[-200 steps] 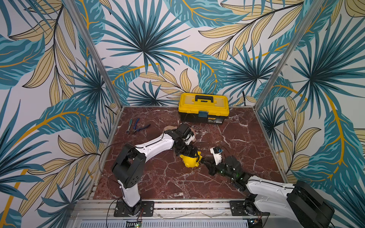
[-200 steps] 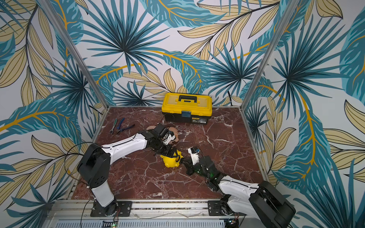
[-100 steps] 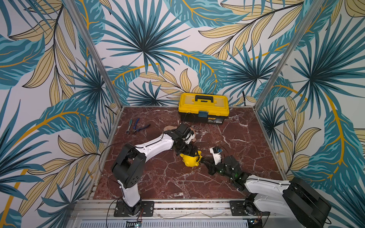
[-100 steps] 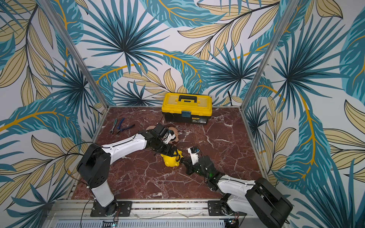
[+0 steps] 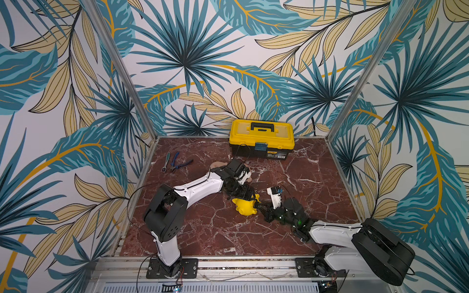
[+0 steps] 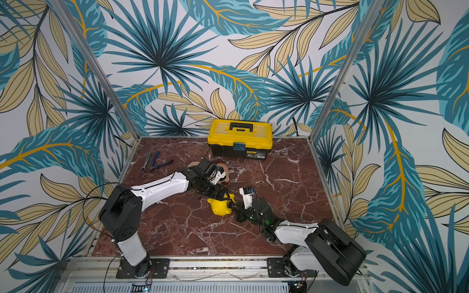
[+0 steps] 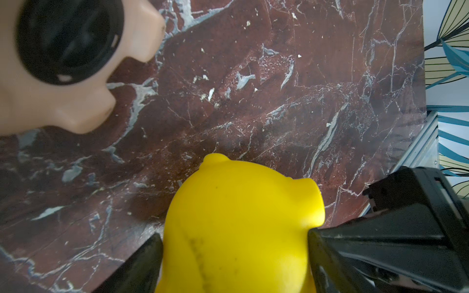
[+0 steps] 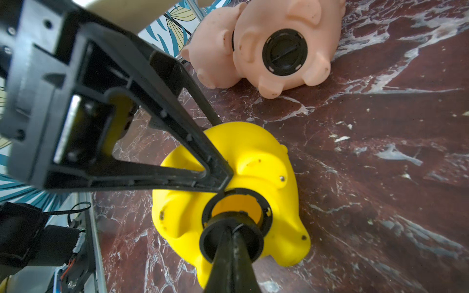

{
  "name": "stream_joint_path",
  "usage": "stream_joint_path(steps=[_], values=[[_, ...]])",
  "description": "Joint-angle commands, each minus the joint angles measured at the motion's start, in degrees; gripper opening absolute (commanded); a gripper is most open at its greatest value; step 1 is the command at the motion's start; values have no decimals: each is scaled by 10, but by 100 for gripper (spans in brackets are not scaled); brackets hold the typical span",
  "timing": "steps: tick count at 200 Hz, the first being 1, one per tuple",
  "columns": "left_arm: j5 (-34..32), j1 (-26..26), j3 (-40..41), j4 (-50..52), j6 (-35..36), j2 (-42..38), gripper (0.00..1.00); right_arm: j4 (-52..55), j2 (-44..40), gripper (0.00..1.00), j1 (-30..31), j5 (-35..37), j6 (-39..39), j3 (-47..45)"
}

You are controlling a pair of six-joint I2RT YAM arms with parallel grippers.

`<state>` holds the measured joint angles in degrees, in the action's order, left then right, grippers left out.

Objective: Close piggy banks
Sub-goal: Insert the knob into the piggy bank.

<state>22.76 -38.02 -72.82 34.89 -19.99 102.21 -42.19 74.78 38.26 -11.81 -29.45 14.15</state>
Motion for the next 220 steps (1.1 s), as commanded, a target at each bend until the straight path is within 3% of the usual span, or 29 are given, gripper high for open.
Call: stream_joint_path(steps=[1, 145, 220], values=[[-7, -4, 29, 22, -1, 20, 88, -7, 8, 0, 2, -18, -28, 17], [-4, -8, 27, 17, -2, 29, 88, 103, -26, 0, 1, 21, -3, 38], [-3, -10, 23, 17, -3, 30, 88, 103, -7, 0, 0, 14, -2, 47]])
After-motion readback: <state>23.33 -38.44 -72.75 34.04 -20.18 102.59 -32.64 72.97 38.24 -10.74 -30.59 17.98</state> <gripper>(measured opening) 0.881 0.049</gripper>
